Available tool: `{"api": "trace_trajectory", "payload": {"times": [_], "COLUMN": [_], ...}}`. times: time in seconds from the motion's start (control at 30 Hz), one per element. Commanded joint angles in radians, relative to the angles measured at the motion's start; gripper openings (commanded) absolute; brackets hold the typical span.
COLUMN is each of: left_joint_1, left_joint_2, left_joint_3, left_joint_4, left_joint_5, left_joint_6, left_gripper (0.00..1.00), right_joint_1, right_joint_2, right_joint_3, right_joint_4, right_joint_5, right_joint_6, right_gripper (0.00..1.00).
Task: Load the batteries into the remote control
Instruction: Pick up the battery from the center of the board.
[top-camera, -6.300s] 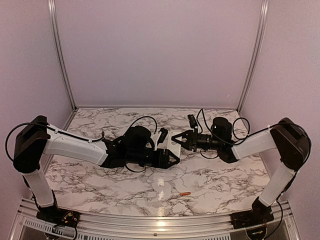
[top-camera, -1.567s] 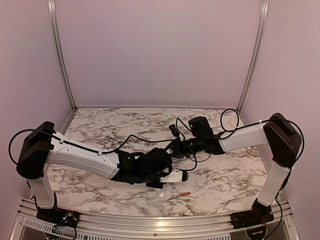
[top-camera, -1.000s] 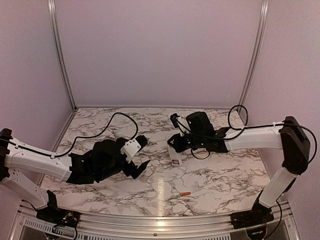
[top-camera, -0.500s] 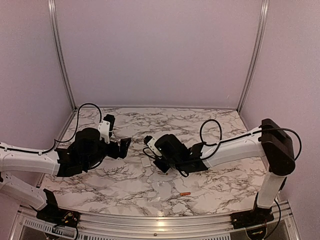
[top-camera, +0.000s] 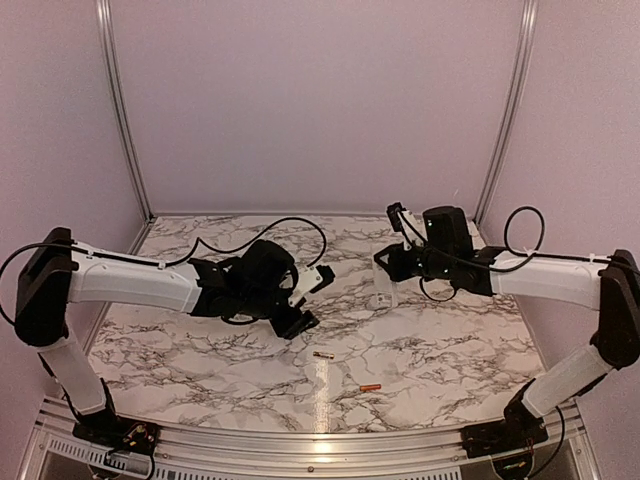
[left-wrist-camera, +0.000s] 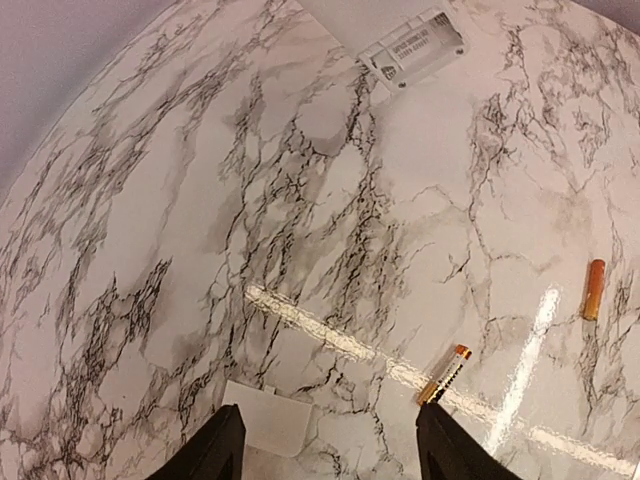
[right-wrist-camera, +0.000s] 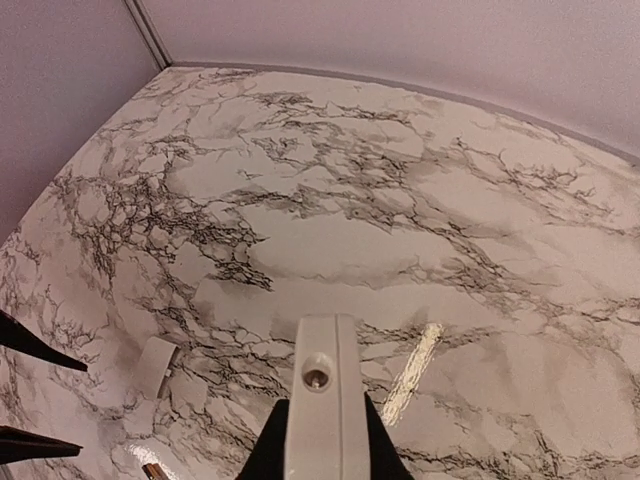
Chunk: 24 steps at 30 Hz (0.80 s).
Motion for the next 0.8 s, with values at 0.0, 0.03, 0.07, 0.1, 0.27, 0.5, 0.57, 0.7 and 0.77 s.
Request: {"api": "trace_trajectory", "payload": {"times": [0.0,0.03,0.07,0.1,0.27,0.5,0.57,0.7,0.77], "left_joint_1": [-0.052,-0.062,-0.074,-0.084,-0.106,-0.107,-0.108,-0.108,-0.109], "left_joint_2": [0.176,0.21,0.239,0.268,0.361,0.446,0.467,0.5,0.499], "left_joint_3": [0.173,0.207,0.237,0.264,0.358,0.442,0.46,0.483,0.481], "left_joint_4": [-0.264,-0.295,-0.32,-0.342,-0.41,-0.459,-0.475,-0.506,-0.509], "left_joint_5": [0.091,0.103,0.105,0.104,0.108,0.087,0.081,0.073,0.071], "left_joint_6": [0.209,0.232,0.254,0.27,0.322,0.363,0.37,0.376,0.372], "left_gripper": [0.57,0.53,0.5,0.49,0.48,0.47,0.45,0.31,0.21], "right_joint_1": [-0.107,-0.128,-0.149,-0.168,-0.221,-0.239,-0.242,-0.245,-0.246], "right_joint_2": [-0.059,-0.066,-0.07,-0.075,-0.09,-0.092,-0.088,-0.077,-0.073], "right_joint_3": [-0.092,-0.108,-0.125,-0.143,-0.195,-0.199,-0.2,-0.199,-0.2], "right_joint_4": [0.058,0.066,0.083,0.102,0.146,0.141,0.14,0.145,0.145], "right_joint_5": [-0.329,-0.371,-0.412,-0.454,-0.539,-0.564,-0.564,-0.576,-0.578], "right_joint_6": [0.134,0.147,0.163,0.18,0.217,0.216,0.217,0.219,0.221], "right_gripper": [0.0,0.0,0.0,0.0,0.0,0.0,0.0,0.0,0.0]}}
